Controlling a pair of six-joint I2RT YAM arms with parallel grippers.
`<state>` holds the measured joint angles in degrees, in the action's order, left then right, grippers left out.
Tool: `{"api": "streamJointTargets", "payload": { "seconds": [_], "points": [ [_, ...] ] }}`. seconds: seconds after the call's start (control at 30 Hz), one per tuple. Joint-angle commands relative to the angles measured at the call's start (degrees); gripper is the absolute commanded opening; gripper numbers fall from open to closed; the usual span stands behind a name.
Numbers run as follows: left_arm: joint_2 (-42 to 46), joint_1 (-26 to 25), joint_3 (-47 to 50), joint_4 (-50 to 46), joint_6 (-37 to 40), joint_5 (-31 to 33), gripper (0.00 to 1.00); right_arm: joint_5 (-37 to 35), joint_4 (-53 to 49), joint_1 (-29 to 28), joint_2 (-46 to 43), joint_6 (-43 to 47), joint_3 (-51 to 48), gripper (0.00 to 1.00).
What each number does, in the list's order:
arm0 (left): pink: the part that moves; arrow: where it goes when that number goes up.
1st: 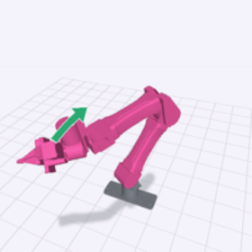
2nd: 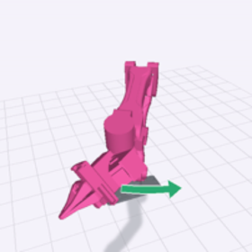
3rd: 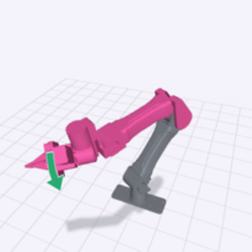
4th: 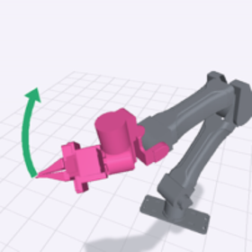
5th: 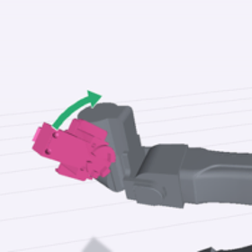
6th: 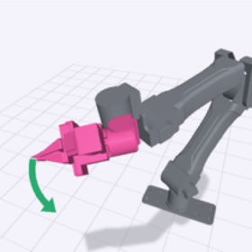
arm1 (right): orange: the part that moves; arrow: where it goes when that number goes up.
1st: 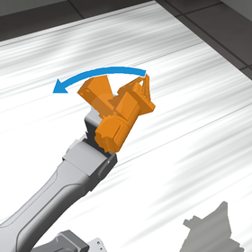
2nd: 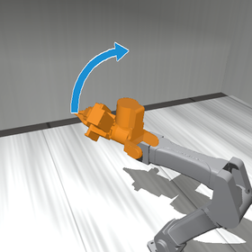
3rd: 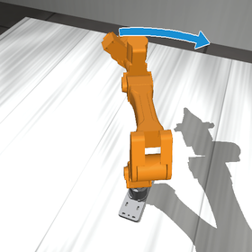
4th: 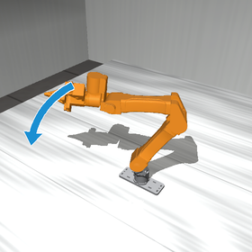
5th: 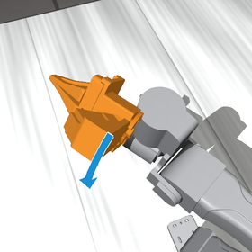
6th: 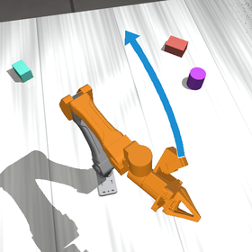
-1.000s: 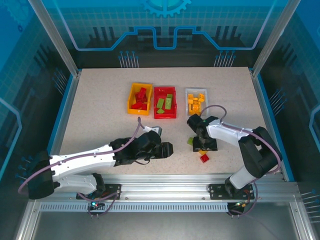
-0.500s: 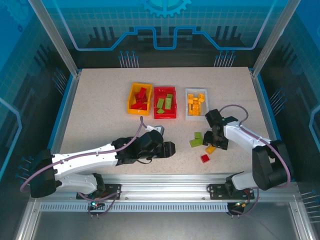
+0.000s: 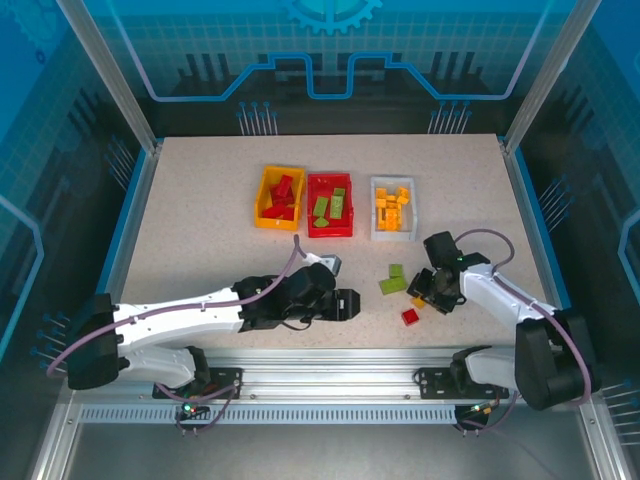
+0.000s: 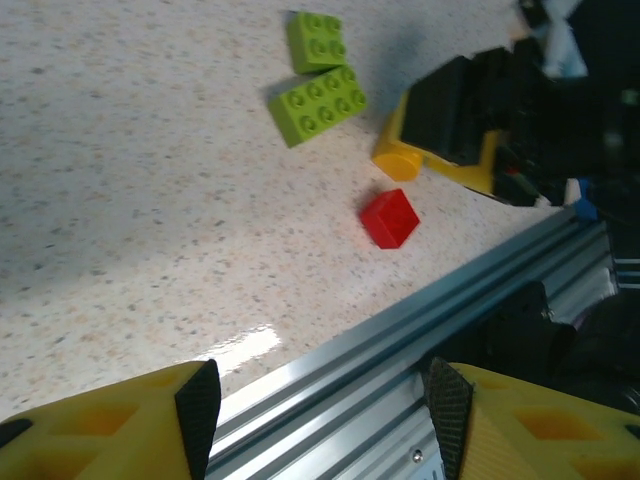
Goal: Sort the legos into containers by color
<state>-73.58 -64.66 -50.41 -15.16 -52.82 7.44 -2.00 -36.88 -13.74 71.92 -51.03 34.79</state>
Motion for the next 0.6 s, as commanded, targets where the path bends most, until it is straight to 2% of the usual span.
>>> {"api": "streamJointTargets", "payload": {
  "seconds": [0.0, 0.33, 0.43, 0.57],
  "points": [
    [-1.42, -1.46, -2.10, 4.61, 4.63, -2.75, 0.61, 2.30, 3.05, 1.18, 2.25, -3.90, -1.49, 0.49],
    [-0.09, -3.31, -2.53, 10.33, 10.56, 1.51, 0.62, -3.31, -0.95, 1.32, -4.23, -2.44, 0.90, 0.21],
    [-0.72, -3.08, -4.60, 7.72, 11.11, 3.29, 0.63, -5.54, -2.14, 0.06, -5.82, 2.55, 7.01, 0.21],
    [-3.74, -2.40, -7.97, 4.77, 10.89, 2.93, 0.63, -5.44, -3.80, -0.69, 3.06, 11.53, 21.58, 0.21]
  ]
}}
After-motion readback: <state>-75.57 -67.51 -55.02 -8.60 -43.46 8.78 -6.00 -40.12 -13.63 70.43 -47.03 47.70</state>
